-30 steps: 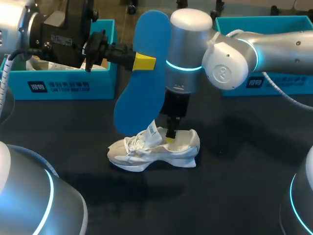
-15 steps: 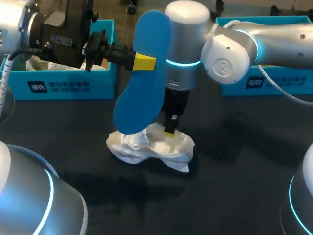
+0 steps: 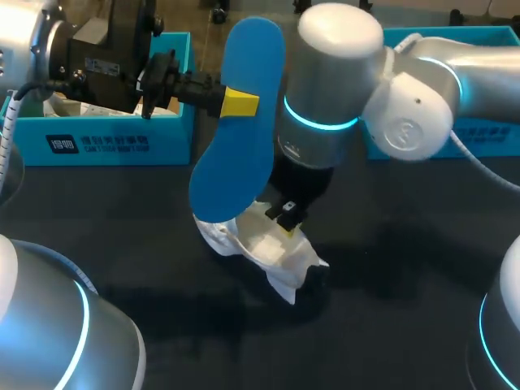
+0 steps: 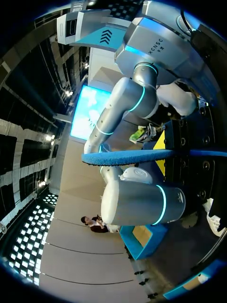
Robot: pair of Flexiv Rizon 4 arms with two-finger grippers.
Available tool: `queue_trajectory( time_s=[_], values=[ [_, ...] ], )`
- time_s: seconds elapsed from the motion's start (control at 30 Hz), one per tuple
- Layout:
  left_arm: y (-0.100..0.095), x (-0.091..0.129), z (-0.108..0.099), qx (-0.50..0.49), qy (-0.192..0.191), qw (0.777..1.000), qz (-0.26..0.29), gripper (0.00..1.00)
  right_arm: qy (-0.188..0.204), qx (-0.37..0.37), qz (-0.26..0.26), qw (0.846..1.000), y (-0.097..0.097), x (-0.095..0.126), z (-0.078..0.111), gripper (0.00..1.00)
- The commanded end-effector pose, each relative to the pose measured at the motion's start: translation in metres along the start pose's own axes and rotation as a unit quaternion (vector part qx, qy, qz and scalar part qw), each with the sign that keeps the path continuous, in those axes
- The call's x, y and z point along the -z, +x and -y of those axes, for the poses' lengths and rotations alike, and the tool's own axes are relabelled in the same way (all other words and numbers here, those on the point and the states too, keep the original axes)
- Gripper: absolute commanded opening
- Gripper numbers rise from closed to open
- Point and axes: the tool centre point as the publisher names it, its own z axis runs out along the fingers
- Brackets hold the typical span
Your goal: Take the shoe out of the shoebox, open the shoe tongue, remove and reinsert the insole, then place the shoe into the shoebox
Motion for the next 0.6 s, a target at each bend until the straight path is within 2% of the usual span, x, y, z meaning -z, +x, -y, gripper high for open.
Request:
queue_trajectory(
  time_s=[0.03,0.27,0.6],
  values=[
    [-0.001,-0.001,0.0,0.0,-0.001,1.0,0.0,0.0,-0.057,-0.11,0.001,0.992,0.004,0.001,0.007,0.0],
    [-0.001,-0.001,0.0,0.0,-0.001,1.0,0.0,0.0,-0.08,-0.149,-0.013,0.986,0.004,-0.008,0.001,0.0],
    [-0.001,-0.001,0.0,0.0,-0.001,1.0,0.0,0.0,-0.101,-0.183,-0.04,0.977,-0.01,-0.035,0.002,0.0]
  ],
)
